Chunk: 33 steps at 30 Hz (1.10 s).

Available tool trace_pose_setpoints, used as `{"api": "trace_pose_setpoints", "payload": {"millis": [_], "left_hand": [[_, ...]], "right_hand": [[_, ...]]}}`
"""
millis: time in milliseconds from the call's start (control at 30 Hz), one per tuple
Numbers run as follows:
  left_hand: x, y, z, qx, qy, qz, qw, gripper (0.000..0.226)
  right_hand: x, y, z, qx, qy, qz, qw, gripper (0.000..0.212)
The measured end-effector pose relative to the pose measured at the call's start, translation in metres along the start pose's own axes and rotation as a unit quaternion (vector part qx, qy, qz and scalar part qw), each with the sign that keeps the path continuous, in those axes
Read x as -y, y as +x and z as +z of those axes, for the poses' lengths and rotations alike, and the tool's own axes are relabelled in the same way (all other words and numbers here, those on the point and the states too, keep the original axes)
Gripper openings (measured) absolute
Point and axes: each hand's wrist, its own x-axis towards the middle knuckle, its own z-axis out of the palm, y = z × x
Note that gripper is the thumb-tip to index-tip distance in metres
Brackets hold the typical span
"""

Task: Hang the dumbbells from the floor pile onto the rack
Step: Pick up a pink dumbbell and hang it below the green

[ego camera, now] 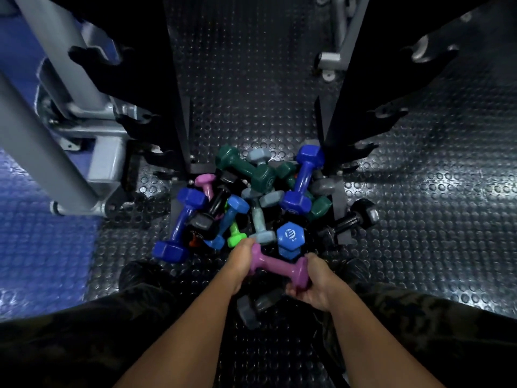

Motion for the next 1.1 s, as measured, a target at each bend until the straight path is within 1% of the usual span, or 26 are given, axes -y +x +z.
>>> {"api": "trace_pose_setpoints", "payload": {"millis": [67,133,233,333,433,500,600,700,800,833,867,967,1100], "left_hand": [[-0.01,-0.015,-0.008,0.001,-0.009,-0.004,1.0,0.047],[-0.021,-0.031,-0.016,0.004,-0.03,0.003,1.0,0.049],[-0.041,-0.048,-0.025,-0.009,-0.049,0.019,0.999,0.054],[-0.074,-0.076,-0.03,-0.018,-0.076,0.036,0.996,0.049],[-0.109,-0.114,-0.035,0.014,-0.08,0.088,0.993,0.04],[-0.135,-0.135,-0.039,0.025,-0.069,0.114,0.991,0.04],[-0.167,-0.17,-0.043,0.037,-0.051,0.185,0.981,0.037],[-0.189,-0.21,-0.041,0.05,-0.068,0.259,0.962,0.036],[-0.2,-0.262,-0.038,0.075,-0.08,0.299,0.948,0.031],[-0.199,-0.275,-0.038,0.085,-0.075,0.309,0.944,0.03],[-0.197,-0.287,-0.04,0.099,-0.074,0.318,0.94,0.031],[-0.187,-0.325,-0.044,0.154,-0.069,0.332,0.928,0.041],[-0.17,-0.379,-0.034,0.189,-0.021,0.351,0.917,0.04]], "right_hand": [[0.002,-0.007,0.004,-0.008,-0.036,0.003,0.999,0.046],[0.009,-0.02,0.009,-0.018,-0.077,-0.015,0.997,0.051],[0.028,-0.046,0.014,-0.009,-0.114,-0.063,0.991,0.054],[0.053,-0.076,0.021,-0.007,-0.112,-0.12,0.986,0.056],[0.079,-0.112,0.025,-0.001,-0.113,-0.186,0.976,0.055],[0.096,-0.14,0.026,0.004,-0.119,-0.224,0.967,0.055],[0.113,-0.176,0.026,0.023,-0.09,-0.286,0.954,0.056],[0.119,-0.215,0.022,0.051,-0.081,-0.366,0.926,0.052],[0.116,-0.256,0.017,0.047,-0.101,-0.466,0.878,0.034],[0.115,-0.267,0.014,0.039,-0.1,-0.492,0.864,0.032],[0.113,-0.281,0.011,0.029,-0.097,-0.514,0.852,0.033],[0.109,-0.322,-0.001,-0.016,-0.1,-0.567,0.818,0.045],[0.105,-0.371,-0.01,-0.056,-0.127,-0.624,0.769,0.051]]}}
